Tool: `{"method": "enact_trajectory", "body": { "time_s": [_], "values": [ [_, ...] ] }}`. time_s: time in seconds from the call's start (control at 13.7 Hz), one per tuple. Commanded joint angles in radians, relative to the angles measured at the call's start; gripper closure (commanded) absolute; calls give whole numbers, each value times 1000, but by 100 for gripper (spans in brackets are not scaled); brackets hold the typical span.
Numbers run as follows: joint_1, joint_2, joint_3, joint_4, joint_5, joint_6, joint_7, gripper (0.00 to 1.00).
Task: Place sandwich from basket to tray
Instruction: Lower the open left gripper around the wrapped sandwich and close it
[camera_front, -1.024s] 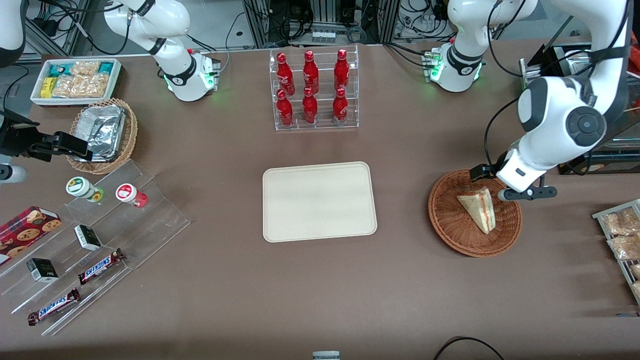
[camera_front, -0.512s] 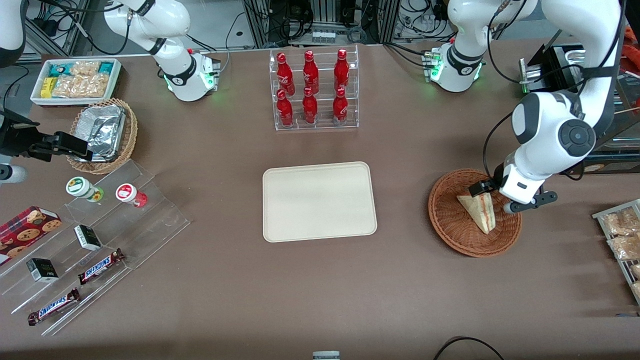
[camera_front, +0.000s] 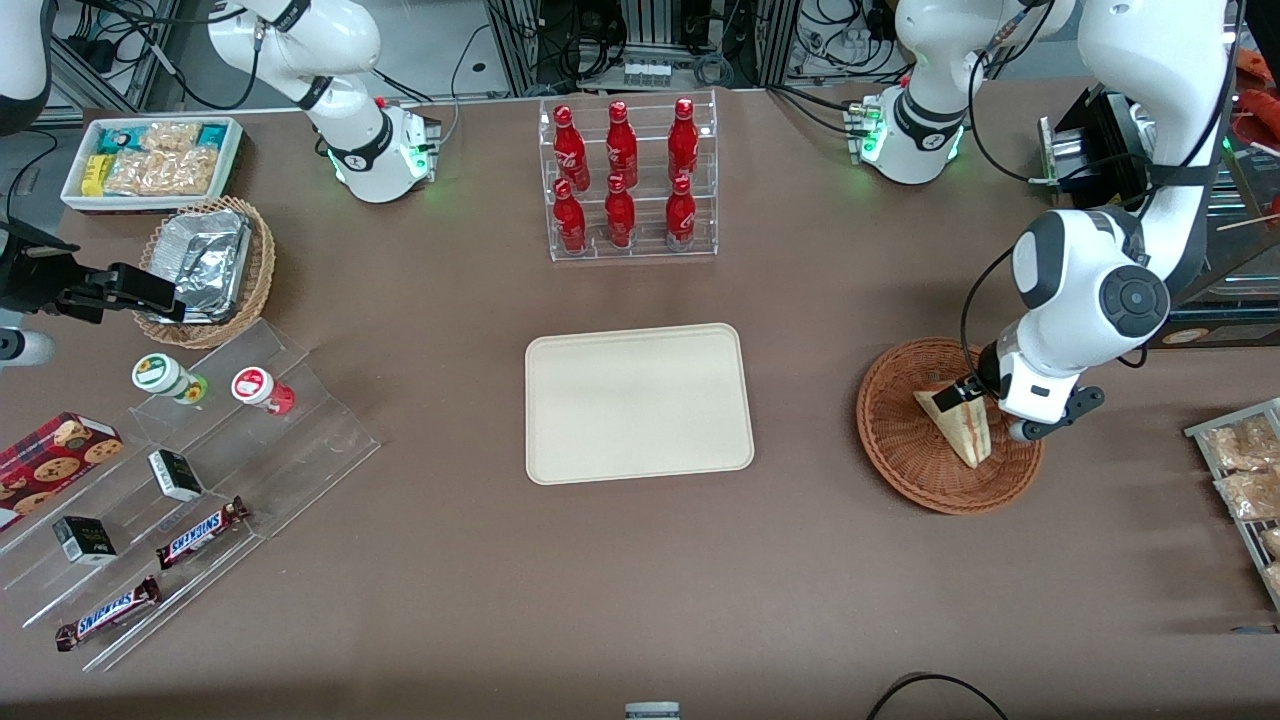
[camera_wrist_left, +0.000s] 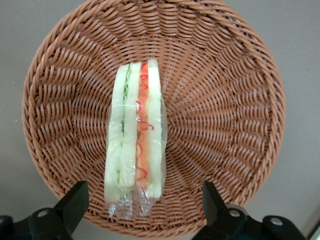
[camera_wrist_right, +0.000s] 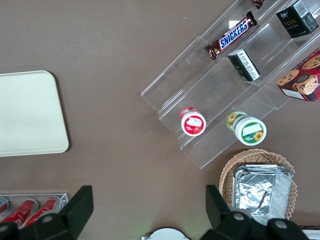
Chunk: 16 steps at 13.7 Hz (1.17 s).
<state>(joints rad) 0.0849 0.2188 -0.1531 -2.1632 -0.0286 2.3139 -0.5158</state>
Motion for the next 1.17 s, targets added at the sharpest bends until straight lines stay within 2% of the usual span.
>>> {"method": "enact_trajectory", "body": {
  "time_s": [0.0,0.07,0.29,0.37,0.51,0.59,0.8,1.1],
  "values": [
    [12,36,-2,8,19,32,-15,0],
    [12,42,-2,8,42,33,-16,0],
    [12,56,15,5,49,33,-20,0],
    [12,62,15,2,49,33,-30,13],
    [10,62,15,0,49,29,-75,86],
    [10,60,15,0,49,24,-75,100],
    [7,47,13,28,49,-19,-72,100],
    [-8,31,-6,169,50,-238,-55,100]
  ]
}}
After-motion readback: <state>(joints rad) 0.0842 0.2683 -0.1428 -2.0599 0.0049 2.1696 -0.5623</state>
